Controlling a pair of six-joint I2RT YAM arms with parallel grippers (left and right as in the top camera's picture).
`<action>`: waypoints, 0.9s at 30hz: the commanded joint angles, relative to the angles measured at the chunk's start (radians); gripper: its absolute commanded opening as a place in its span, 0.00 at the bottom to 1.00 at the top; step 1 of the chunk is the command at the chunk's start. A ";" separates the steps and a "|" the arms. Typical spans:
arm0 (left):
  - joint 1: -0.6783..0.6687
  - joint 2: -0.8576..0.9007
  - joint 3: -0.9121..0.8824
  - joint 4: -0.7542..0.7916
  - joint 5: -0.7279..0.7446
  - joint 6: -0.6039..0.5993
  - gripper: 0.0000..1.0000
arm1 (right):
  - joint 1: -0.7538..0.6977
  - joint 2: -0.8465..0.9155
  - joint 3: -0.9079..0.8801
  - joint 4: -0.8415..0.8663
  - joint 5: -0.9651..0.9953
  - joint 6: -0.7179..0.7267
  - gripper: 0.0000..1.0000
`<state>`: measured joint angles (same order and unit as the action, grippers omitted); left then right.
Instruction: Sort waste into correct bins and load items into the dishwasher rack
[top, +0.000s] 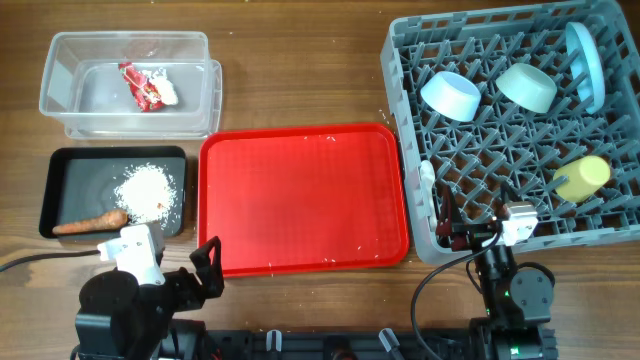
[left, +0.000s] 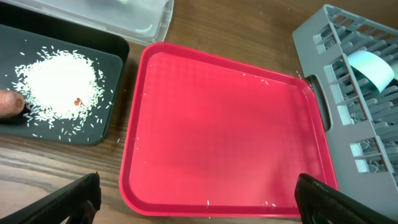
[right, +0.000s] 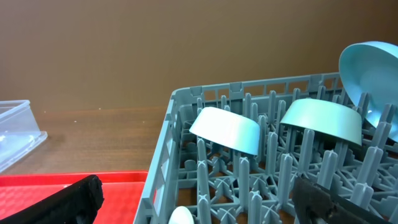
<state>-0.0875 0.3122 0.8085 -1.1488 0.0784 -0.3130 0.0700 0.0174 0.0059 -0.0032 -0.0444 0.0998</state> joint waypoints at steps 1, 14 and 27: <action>0.004 -0.005 -0.005 0.003 -0.005 -0.009 1.00 | -0.006 -0.013 -0.001 0.004 -0.015 -0.015 1.00; 0.004 -0.005 -0.005 0.003 -0.005 -0.009 1.00 | -0.006 -0.013 -0.001 0.004 -0.014 -0.015 1.00; 0.051 -0.173 -0.166 0.135 -0.035 -0.009 1.00 | -0.006 -0.013 -0.001 0.004 -0.015 -0.015 1.00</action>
<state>-0.0673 0.2108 0.7444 -1.0512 0.0689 -0.3130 0.0700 0.0174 0.0059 -0.0029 -0.0448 0.0994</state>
